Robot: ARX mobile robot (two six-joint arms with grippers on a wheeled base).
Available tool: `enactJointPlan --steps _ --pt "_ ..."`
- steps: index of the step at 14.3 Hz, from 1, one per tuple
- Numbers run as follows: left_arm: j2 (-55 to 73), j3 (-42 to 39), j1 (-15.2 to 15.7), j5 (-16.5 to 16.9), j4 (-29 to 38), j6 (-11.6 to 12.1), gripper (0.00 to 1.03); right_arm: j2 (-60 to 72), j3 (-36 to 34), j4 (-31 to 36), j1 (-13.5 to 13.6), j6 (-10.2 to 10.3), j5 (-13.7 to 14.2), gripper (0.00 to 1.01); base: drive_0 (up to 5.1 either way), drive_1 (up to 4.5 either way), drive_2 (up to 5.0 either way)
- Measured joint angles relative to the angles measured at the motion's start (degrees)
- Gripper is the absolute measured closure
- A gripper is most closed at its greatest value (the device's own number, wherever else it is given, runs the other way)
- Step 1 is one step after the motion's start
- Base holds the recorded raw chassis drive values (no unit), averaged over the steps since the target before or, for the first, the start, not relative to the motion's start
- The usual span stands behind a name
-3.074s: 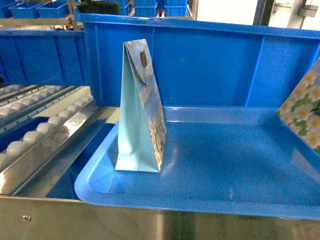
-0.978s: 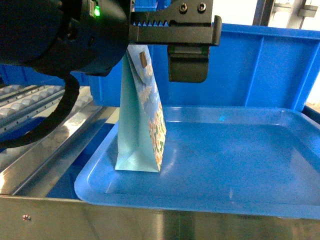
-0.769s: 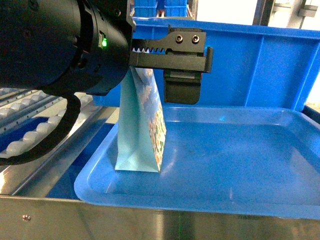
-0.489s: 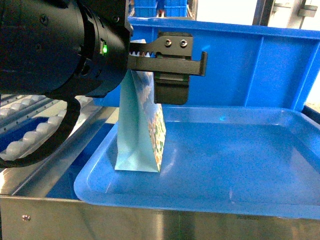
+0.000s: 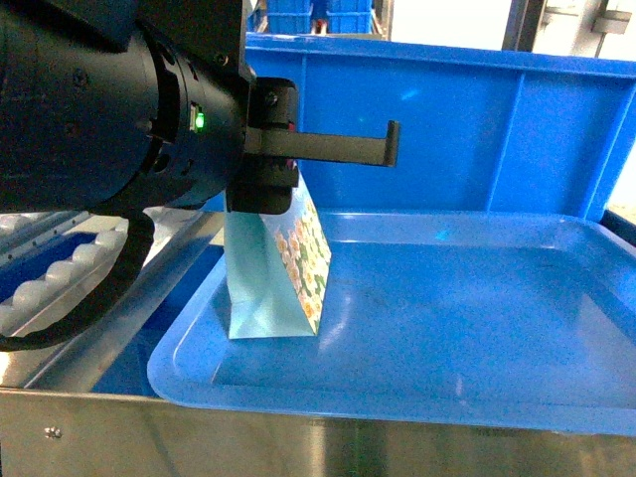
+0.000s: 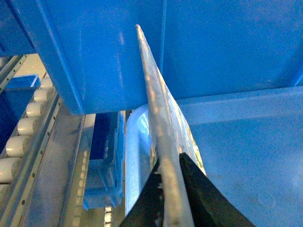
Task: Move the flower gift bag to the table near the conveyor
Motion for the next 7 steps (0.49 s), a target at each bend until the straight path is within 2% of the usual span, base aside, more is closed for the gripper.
enactJointPlan --steps 1,4,7 --pt "0.0 -0.2 0.0 0.0 0.2 -0.2 1.01 0.0 0.0 0.0 0.0 0.0 0.0 0.99 0.0 0.00 0.0" --pt "-0.9 -1.4 0.3 0.4 1.3 0.2 1.01 0.0 0.0 0.0 0.0 0.0 0.0 0.99 0.0 0.00 0.0" --pt "-4.8 -2.8 1.6 0.6 3.1 1.9 1.01 0.0 0.0 0.0 0.0 0.0 0.0 0.99 0.0 0.00 0.0"
